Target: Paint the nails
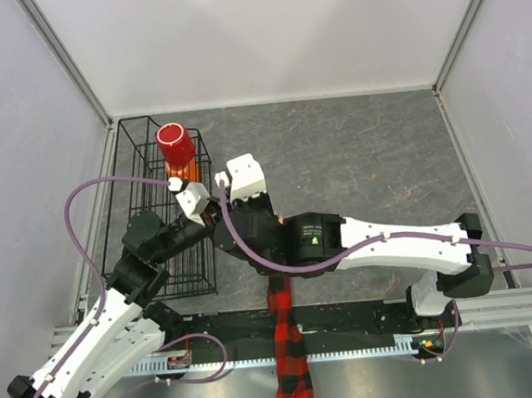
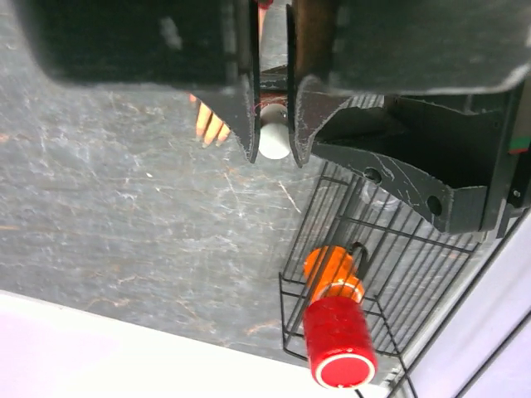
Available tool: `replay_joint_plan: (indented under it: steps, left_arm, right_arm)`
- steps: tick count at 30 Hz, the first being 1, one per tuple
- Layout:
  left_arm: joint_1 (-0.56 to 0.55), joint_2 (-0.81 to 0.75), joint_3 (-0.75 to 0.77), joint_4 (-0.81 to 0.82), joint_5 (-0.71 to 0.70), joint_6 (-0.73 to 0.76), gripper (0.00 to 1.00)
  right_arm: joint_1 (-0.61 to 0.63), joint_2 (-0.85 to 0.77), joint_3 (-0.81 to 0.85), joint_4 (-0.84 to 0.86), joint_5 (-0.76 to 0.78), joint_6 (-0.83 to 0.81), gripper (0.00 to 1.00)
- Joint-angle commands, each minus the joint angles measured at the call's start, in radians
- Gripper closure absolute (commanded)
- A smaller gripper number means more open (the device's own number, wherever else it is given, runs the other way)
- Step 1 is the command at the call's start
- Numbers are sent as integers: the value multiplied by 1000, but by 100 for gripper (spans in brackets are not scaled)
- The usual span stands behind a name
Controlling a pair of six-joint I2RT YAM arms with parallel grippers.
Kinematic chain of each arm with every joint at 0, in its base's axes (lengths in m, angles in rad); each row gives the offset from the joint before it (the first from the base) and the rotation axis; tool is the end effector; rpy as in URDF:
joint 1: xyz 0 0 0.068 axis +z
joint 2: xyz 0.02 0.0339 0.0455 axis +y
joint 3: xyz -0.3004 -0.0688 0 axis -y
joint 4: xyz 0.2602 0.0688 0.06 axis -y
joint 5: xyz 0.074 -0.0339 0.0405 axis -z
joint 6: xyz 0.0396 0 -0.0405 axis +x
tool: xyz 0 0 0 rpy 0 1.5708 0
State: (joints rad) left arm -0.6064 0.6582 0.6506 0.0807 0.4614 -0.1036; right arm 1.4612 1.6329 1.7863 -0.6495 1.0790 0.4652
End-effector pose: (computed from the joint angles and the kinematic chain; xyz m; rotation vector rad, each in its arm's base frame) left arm 0.1150 -0.1012 0.3633 0.7538 1.3833 -0.9076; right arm 0.0750 0.3621 0.4682 -0.2792 1.7828 0.2505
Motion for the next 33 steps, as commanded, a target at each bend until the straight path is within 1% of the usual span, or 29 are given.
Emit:
replay_joint_plan:
  steps: [1,2,3,5,6,7,8,9,10,11,12,13,14,15,16,17,20,22,23,26,29,33]
  left_arm:
    - [19,26,20,128,-152,39,98]
    - [19,30,21,128,-111,39,98]
    - [19,32,29,128,-86,38,98]
    - [19,44,37,131,-9,30,98]
    - [19,49,40,139,26,27,98]
    - [19,58,41,143,67,22,98]
    - [19,76,47,151,156,18,98]
    - [19,90,60,156,204,10,98]
    - [19,101,64,165,250,-7,98]
    - [19,125,67,181,338,-16,98]
    - [19,136,75,191,377,-36,98]
    - [20,147,78,200,416,-47,98]
    - [19,156,80,212,489,-59,98]
    - [19,173,81,246,520,-89,98]
    - [19,182,80,266,552,-106,98]
    - [20,191,80,286,616,-125,98]
    - [19,230,83,353,699,-194,98]
    - [19,251,89,372,723,-222,98]
    - [17,257,90,373,743,-228,98]
    - [19,265,87,398,769,-251,98]
    - [19,265,86,419,783,-271,98]
    - [19,268,89,422,792,-278,98]
  right_arm:
    - [36,-49,-33,-19,-129,38,76]
    - [27,-74,-50,-7,-183,12,69]
    - [7,-99,-79,8,-214,-14,59]
    - [-12,-172,-120,5,-285,-74,48]
    - [-39,-200,-134,4,-331,-94,39]
    - [-57,-256,-148,2,-374,-120,35]
    - [-76,-284,-177,-1,-472,-131,32]
    - [-119,-312,-192,-1,-525,-143,29]
    - [-142,-365,-208,-2,-575,-167,26]
    - [-168,-387,-235,-2,-646,-183,25]
    - [-217,-427,-249,-2,-762,-197,23]
    - [-238,-442,-258,-2,-822,-212,23]
    - [-255,-458,-274,-2,-879,-236,23]
    - [-284,-473,-280,-2,-1007,-252,23]
    - [-294,-478,-284,-2,-1063,-264,23]
    - [-301,-479,-294,-1,-1109,-287,23]
    - [-325,-484,-310,19,-1234,-298,27]
    - [-340,-484,-321,56,-1309,-300,31]
    - [-347,-482,-329,69,-1321,-301,35]
    - [-361,-464,-326,77,-1350,-309,40]
    - [-375,-453,-323,93,-1364,-312,52]
    - [-386,-440,-318,100,-1372,-316,56]
